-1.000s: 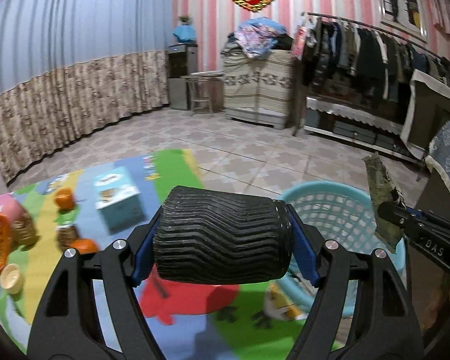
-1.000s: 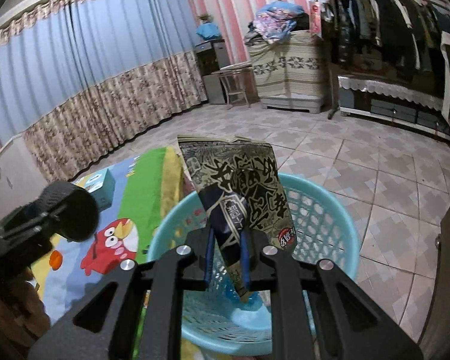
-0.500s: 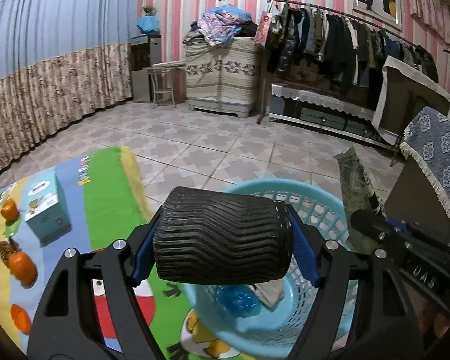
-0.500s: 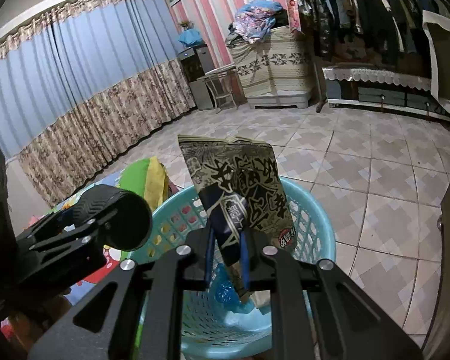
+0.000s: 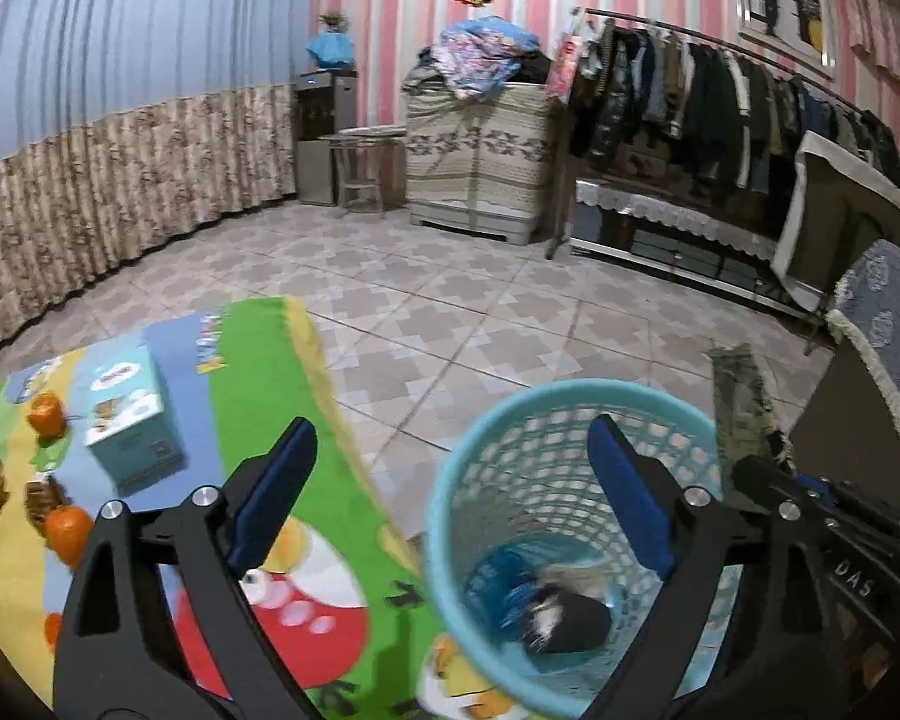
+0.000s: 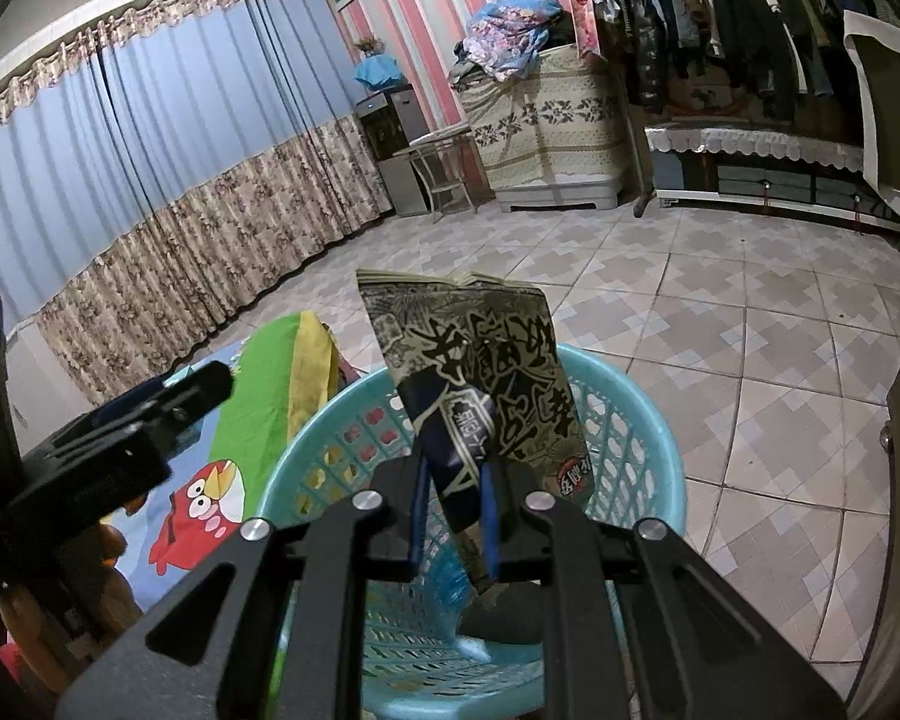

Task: Collect trash
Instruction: 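Carry the cylinder and snack packet to the basket and release both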

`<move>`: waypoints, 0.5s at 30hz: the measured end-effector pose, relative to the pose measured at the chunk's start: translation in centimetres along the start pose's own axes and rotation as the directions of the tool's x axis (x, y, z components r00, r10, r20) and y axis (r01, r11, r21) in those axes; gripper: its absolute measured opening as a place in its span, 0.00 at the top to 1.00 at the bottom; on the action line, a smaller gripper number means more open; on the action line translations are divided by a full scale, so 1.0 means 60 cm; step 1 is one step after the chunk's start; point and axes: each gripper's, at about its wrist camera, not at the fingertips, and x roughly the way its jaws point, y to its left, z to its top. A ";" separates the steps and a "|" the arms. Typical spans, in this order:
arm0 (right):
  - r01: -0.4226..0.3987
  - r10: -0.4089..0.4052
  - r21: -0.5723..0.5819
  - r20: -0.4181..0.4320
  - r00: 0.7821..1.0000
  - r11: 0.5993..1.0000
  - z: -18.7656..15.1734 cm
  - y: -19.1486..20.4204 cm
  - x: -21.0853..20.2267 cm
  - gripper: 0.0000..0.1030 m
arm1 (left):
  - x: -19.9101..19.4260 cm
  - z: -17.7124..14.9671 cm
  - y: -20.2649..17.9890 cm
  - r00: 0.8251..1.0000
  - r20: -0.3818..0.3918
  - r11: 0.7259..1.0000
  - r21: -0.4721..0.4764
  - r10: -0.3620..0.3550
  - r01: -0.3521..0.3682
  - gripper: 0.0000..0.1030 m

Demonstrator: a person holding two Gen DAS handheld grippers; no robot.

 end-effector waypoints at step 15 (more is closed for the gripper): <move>0.078 -0.081 -0.073 -0.046 0.996 0.994 -0.006 0.041 0.047 0.35 | -0.034 -0.018 0.089 0.995 0.011 0.995 -0.022 0.102 -0.102 0.07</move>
